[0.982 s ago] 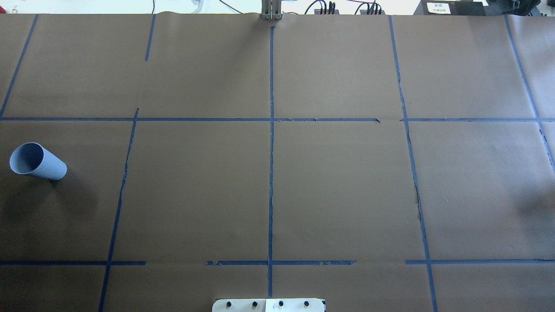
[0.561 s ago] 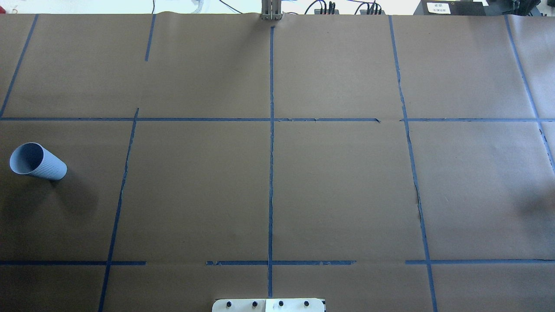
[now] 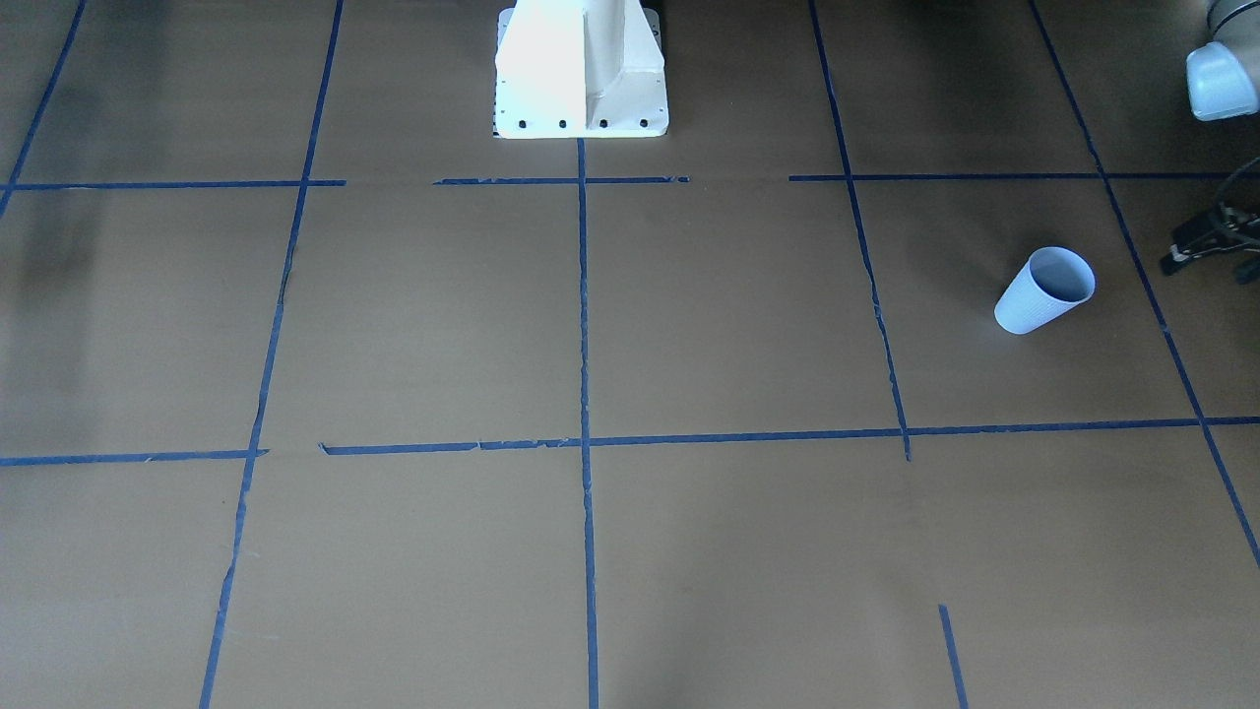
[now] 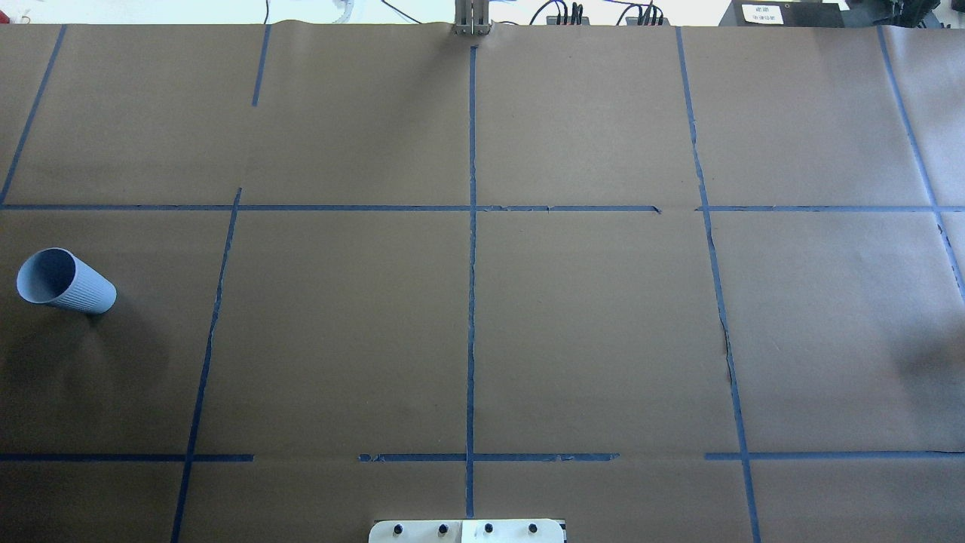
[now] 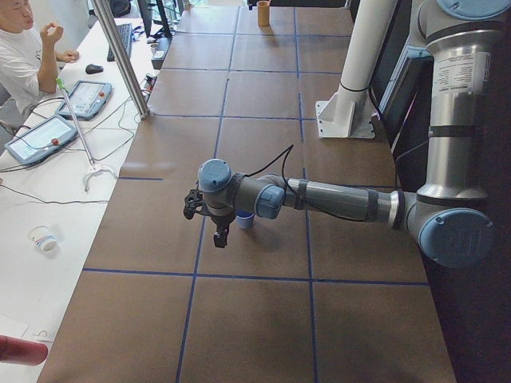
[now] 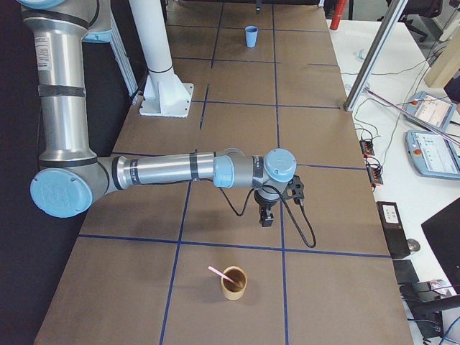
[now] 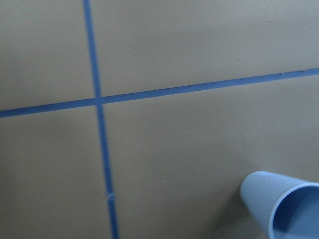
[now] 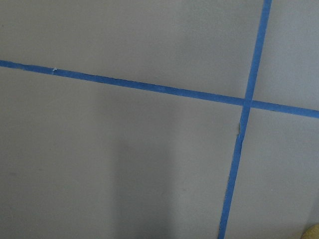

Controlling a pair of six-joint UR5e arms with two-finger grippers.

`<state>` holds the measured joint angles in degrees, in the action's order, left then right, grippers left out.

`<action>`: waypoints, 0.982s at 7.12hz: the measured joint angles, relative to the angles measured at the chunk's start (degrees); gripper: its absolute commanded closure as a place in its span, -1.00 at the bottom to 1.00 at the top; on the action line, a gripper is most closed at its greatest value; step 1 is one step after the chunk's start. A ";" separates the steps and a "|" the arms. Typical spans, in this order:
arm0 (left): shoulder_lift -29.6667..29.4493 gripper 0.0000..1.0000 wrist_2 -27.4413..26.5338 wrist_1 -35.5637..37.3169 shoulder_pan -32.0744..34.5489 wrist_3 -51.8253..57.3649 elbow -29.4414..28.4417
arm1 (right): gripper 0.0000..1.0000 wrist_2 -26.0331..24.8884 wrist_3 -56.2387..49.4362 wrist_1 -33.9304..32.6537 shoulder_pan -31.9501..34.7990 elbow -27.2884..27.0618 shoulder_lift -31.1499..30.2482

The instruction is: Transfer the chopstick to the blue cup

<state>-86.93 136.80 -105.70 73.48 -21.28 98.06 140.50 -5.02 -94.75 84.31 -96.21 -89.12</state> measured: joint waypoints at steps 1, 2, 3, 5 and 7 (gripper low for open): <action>0.43 -0.99 -0.71 -3.76 -3.35 -5.91 -0.04 | -1.00 0.15 0.17 2.01 -1.15 0.19 0.00; 0.57 -0.97 -1.17 -5.53 -5.97 -10.08 -0.01 | -1.00 0.24 0.33 3.48 -1.95 0.37 0.00; 0.65 -0.86 -1.35 -6.19 -7.87 -12.08 0.01 | -1.00 0.30 0.40 4.13 -2.27 0.45 -0.01; 0.76 0.63 -1.44 -6.50 -10.35 -13.27 -0.34 | -1.00 0.37 0.44 4.45 -2.44 0.56 -0.04; 0.69 1.00 -1.45 -6.53 -11.23 -13.36 -1.30 | -1.00 0.44 0.45 4.48 -2.48 0.63 -0.06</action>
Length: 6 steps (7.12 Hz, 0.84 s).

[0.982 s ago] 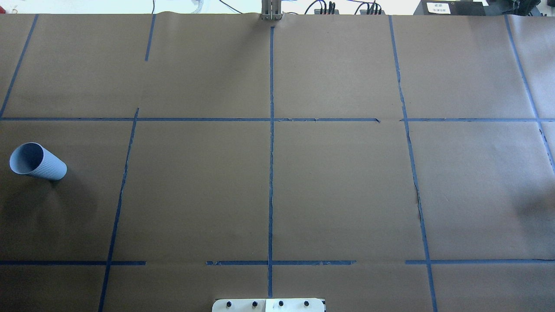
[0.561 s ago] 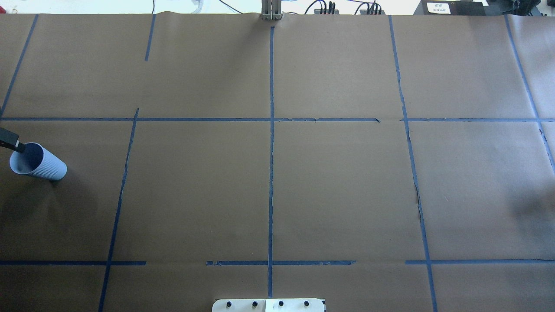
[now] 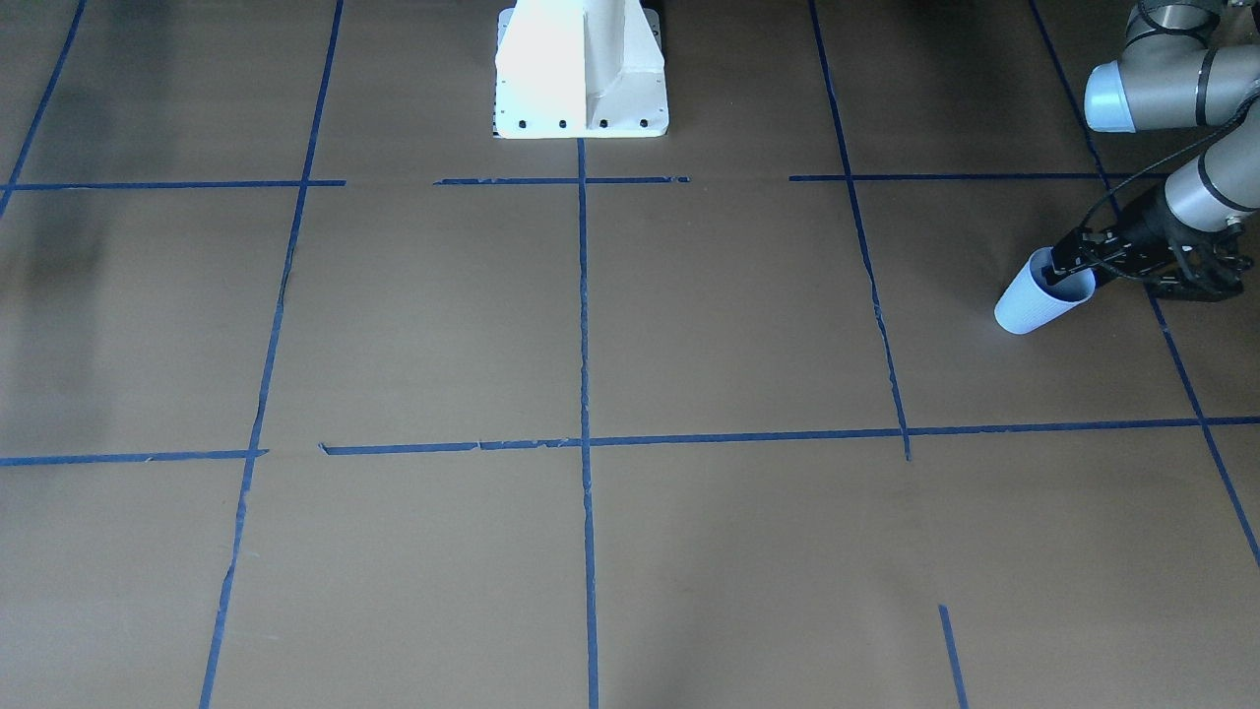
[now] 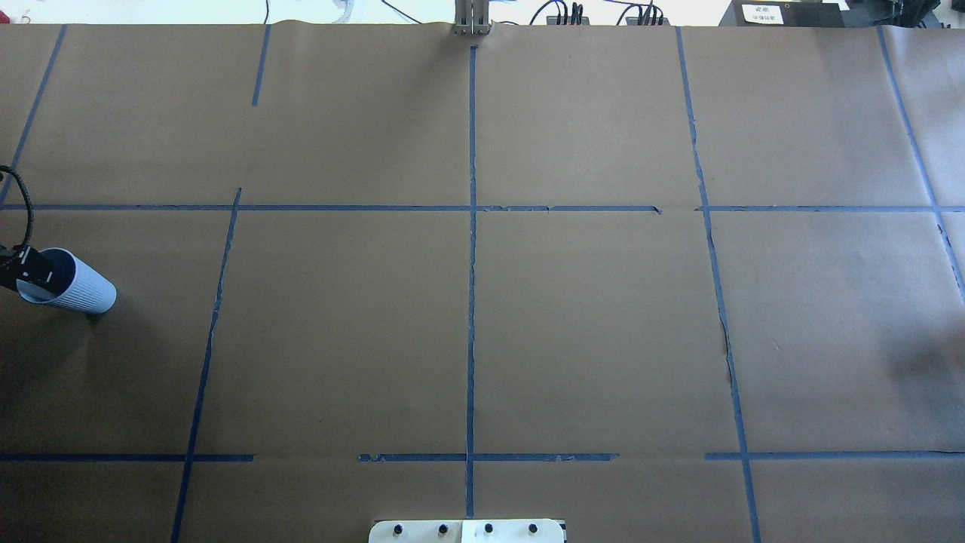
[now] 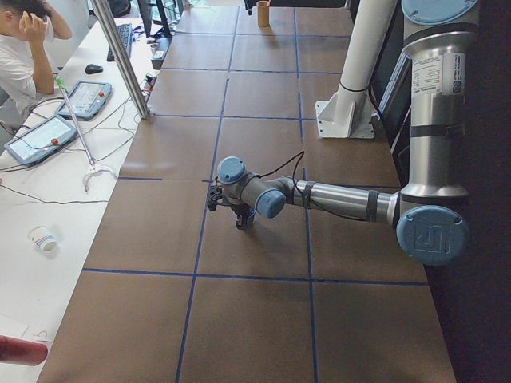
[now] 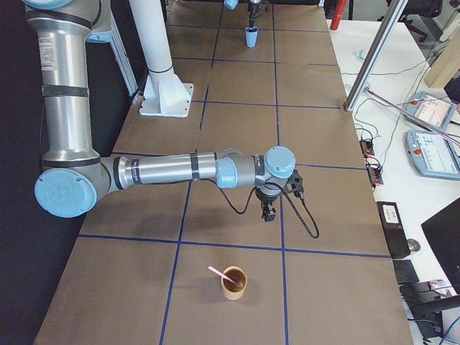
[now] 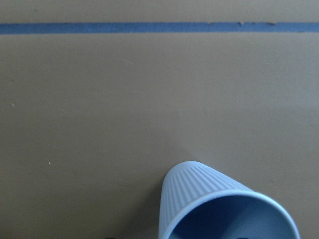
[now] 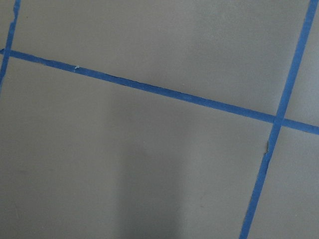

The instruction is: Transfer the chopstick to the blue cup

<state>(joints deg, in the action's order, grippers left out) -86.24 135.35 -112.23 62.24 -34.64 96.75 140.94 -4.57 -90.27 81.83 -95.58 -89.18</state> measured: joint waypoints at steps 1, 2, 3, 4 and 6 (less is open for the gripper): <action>-0.15 1.00 0.00 0.01 -0.12 0.05 -0.23 | -1.00 0.00 0.00 0.02 0.00 0.05 -0.02; -0.58 1.00 0.20 0.10 -0.16 -0.05 0.04 | -1.00 -0.03 0.00 0.06 0.01 0.13 -0.02; -2.13 1.00 0.61 0.41 -0.17 -0.73 0.99 | -1.00 -0.04 0.00 0.08 0.02 0.17 -0.03; -5.51 1.00 0.81 0.85 -0.27 -3.91 2.19 | -1.00 0.30 0.00 0.09 0.03 0.20 -0.06; -15.73 1.00 -0.55 1.29 -5.84 -20.21 3.93 | -1.00 2.20 0.00 0.09 0.07 0.24 -0.31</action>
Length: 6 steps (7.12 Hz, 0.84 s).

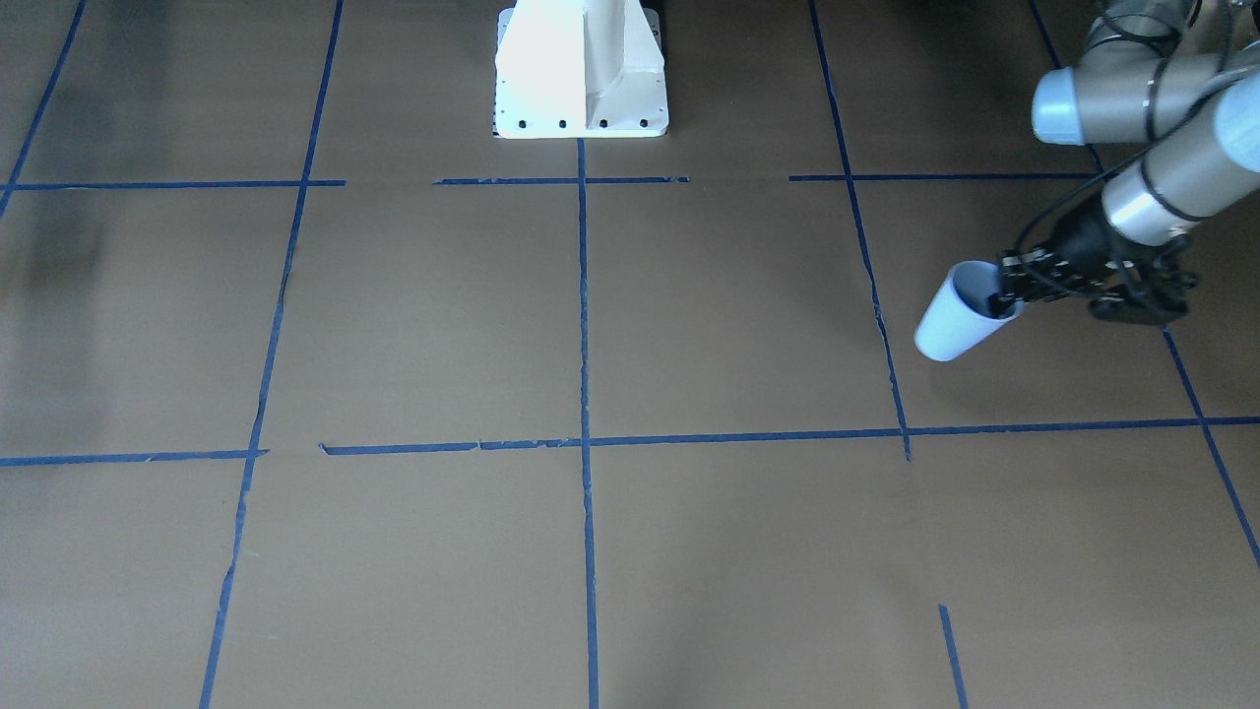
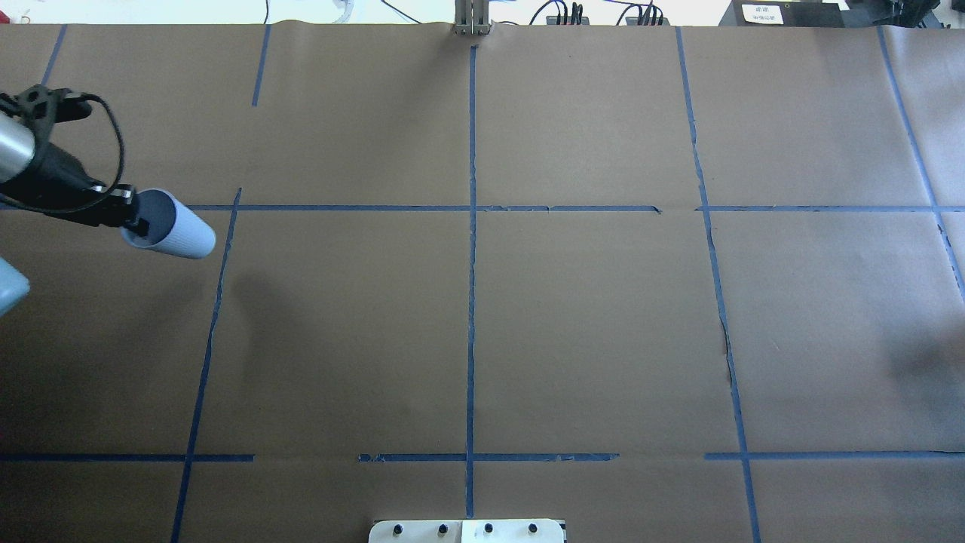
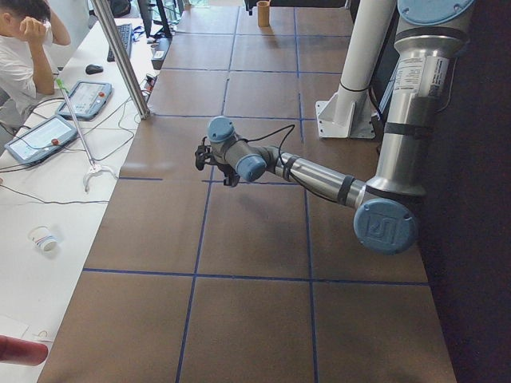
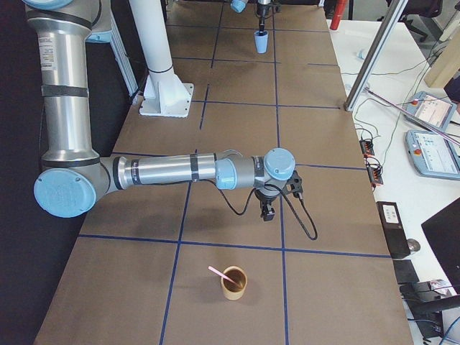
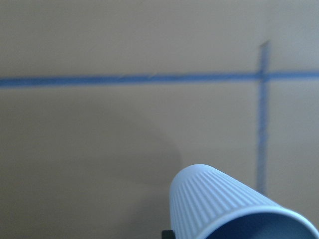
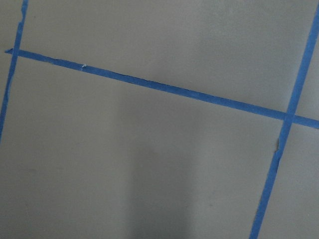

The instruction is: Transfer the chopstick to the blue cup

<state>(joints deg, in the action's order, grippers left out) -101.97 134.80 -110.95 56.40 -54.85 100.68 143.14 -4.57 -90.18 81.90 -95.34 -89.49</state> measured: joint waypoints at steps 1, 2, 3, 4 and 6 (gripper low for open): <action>-4.99 1.00 -3.45 0.33 -5.09 -8.72 0.36 | -1.00 0.42 0.00 0.00 -0.01 0.11 -0.10; -9.85 1.00 -8.67 1.99 -10.86 -15.52 0.45 | -1.00 0.55 0.00 0.00 -0.04 0.23 -0.12; -15.44 1.00 -14.93 6.68 -17.04 -20.03 0.29 | -1.00 0.61 0.02 0.00 -0.06 0.29 -0.15; -20.24 1.00 -20.94 11.77 -22.18 -21.97 -0.04 | -1.00 0.62 0.04 0.00 -0.07 0.39 -0.16; -25.54 1.00 -26.62 15.88 -27.64 -25.16 -1.24 | -1.00 0.65 0.01 0.06 -0.07 1.11 -0.16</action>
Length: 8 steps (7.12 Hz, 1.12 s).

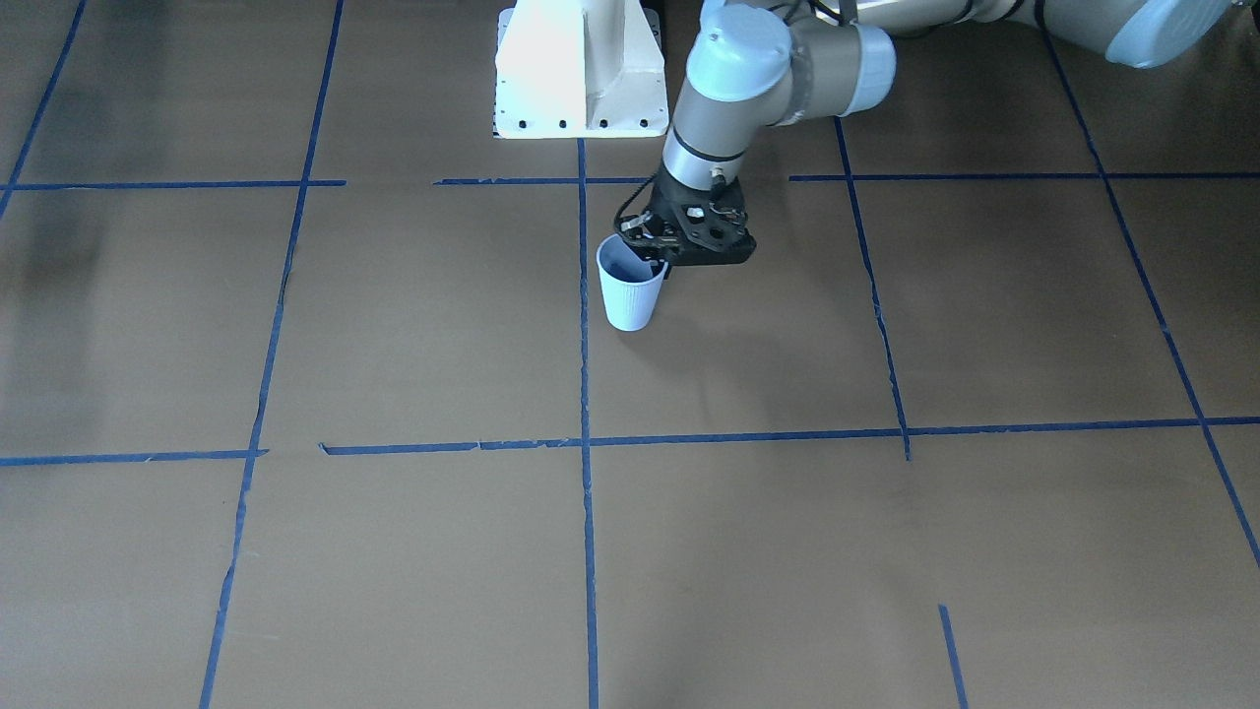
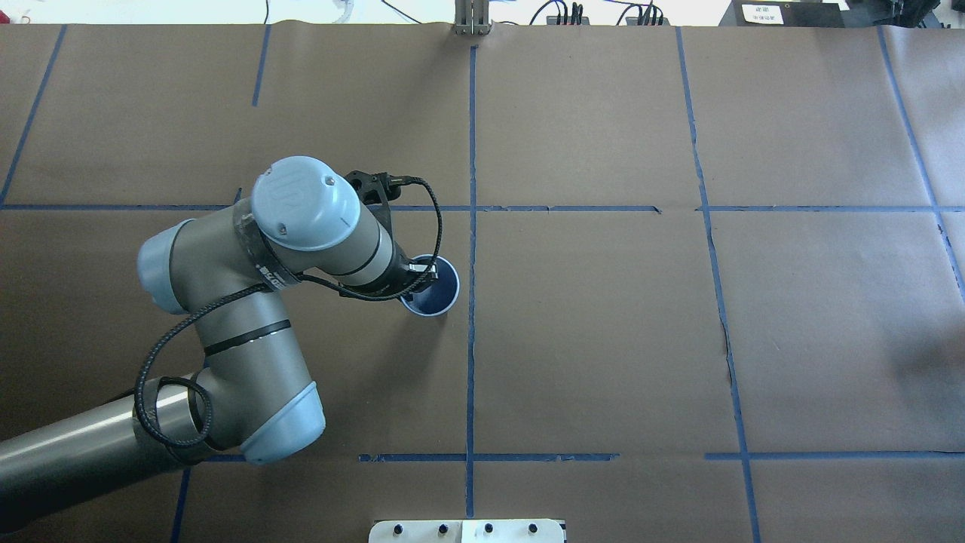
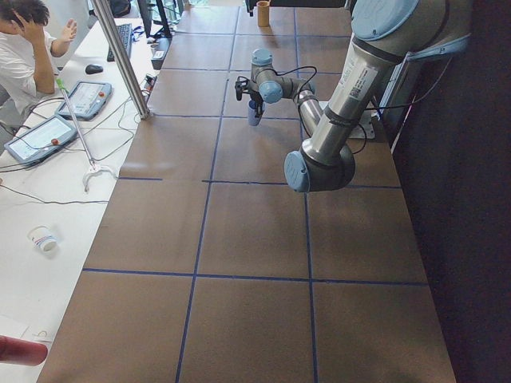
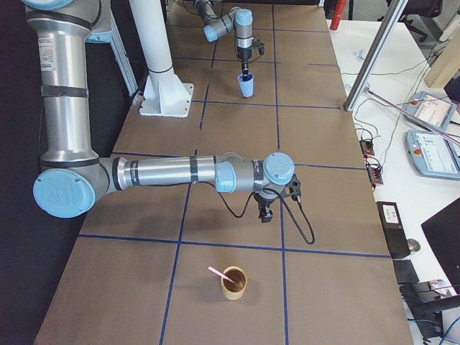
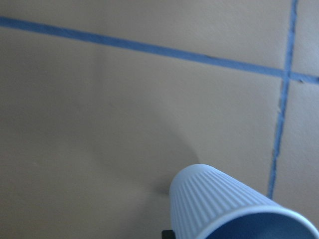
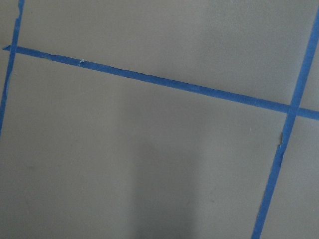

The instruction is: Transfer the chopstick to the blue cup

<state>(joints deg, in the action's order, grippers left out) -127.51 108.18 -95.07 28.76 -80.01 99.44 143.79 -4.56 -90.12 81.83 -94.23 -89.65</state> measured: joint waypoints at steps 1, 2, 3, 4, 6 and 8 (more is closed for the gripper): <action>-1.30 0.99 -0.96 0.42 -1.67 -0.96 -0.85 | -1.00 0.07 -0.02 0.02 0.00 0.19 0.02; -1.92 0.96 -1.82 0.52 -2.68 -1.36 -1.48 | -1.00 0.13 -0.04 0.03 0.00 0.27 0.05; -2.34 0.94 -2.25 0.52 -3.18 -1.49 -2.08 | -1.00 0.16 -0.03 0.03 0.00 0.26 0.08; -3.13 0.89 -2.41 0.50 -3.34 -1.53 -2.88 | -1.00 0.19 -0.02 0.03 0.00 0.26 0.08; -5.30 0.42 -2.52 0.51 -3.41 -1.56 -5.07 | -1.00 0.19 -0.07 0.03 0.00 0.33 0.09; -5.70 -0.98 -2.53 0.65 -3.48 -1.56 -5.53 | -1.00 0.18 -0.04 0.03 0.00 0.35 0.09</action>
<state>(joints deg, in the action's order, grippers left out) -133.21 105.65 -94.41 25.28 -81.56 93.91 143.97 -4.60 -90.09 81.83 -93.87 -89.56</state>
